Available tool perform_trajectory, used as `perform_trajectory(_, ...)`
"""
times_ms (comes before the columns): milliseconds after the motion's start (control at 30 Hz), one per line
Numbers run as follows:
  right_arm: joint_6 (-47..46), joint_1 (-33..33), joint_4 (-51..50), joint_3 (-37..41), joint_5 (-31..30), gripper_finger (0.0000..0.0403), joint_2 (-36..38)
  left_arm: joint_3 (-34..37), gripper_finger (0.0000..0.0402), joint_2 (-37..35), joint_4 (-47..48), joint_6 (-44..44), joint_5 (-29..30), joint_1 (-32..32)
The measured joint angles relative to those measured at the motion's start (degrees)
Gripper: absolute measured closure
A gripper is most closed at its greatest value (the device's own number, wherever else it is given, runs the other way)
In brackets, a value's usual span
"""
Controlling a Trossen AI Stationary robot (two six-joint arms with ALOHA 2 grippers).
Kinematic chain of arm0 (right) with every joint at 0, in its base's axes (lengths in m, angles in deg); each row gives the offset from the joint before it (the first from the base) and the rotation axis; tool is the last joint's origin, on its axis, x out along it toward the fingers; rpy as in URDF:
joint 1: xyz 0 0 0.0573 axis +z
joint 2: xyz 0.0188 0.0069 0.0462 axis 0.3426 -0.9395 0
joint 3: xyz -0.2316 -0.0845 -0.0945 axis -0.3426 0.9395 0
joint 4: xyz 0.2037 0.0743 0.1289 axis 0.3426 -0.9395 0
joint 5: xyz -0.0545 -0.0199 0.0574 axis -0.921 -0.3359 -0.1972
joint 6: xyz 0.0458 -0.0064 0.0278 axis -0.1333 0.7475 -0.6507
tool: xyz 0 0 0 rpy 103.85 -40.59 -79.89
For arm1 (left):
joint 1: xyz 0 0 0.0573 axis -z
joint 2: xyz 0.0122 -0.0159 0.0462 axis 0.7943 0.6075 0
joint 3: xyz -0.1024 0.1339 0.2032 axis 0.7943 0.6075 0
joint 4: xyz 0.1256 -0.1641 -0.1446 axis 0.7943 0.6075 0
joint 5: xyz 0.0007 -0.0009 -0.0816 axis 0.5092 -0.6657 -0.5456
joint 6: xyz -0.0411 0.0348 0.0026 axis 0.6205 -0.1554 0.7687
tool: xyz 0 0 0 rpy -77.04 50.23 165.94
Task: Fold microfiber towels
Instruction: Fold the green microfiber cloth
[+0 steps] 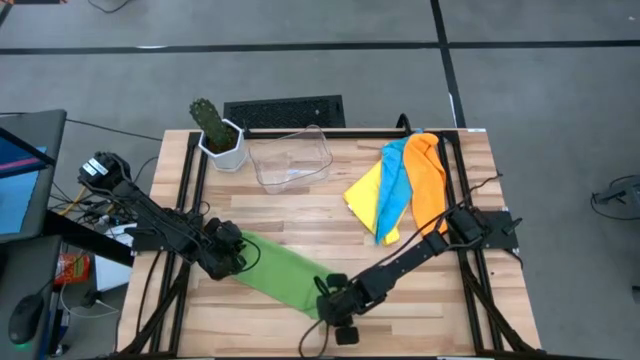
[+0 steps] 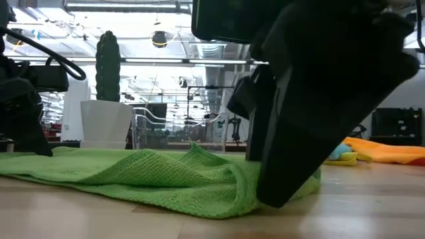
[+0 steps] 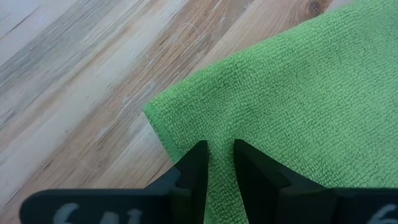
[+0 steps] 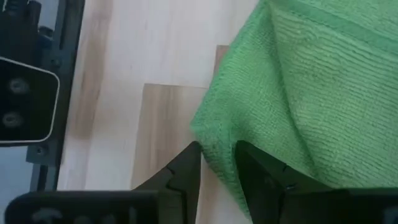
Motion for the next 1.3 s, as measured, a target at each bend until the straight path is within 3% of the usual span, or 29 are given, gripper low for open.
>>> perform_trajectory(300, -0.26, 0.73, -1.27, 0.19, 1.41, 0.0303, 1.93, 0.0, 0.0331, 0.0, 0.01, -0.5, -0.01, 0.0)
perform_trajectory(833, -0.64, 5.88, -2.07, 0.07, 1.87, 0.0304, 2.86, 0.0, 0.0331, 0.02, -0.04, -0.5, 0.2, 0.02)
perform_trajectory(1300, -5.44, 3.68, -1.81, 0.06, 0.95, 0.0304, 5.39, 0.0, 0.0331, 0.02, 0.01, -0.42, 0.66, 0.07)
